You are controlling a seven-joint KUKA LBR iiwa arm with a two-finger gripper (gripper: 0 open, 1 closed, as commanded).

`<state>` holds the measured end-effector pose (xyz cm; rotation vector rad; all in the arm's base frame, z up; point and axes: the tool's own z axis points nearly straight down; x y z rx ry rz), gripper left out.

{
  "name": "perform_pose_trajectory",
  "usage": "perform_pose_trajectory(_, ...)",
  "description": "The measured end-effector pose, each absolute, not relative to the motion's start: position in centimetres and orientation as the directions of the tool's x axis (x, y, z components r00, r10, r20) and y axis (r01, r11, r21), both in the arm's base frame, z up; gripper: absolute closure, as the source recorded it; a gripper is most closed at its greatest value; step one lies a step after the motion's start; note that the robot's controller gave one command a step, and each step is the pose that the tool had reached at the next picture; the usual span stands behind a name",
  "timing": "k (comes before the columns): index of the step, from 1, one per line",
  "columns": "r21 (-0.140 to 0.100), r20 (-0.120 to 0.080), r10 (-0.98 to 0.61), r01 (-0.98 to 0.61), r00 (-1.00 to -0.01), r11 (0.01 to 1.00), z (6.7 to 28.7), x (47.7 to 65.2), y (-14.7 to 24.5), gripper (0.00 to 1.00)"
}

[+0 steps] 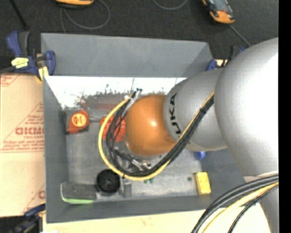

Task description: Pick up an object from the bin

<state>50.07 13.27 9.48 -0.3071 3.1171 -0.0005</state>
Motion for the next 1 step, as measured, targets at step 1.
perform_pose_trajectory(1,0.001,-0.001,-0.093,-0.093,-0.996,0.996,7.58,48.95,15.19,1.0)
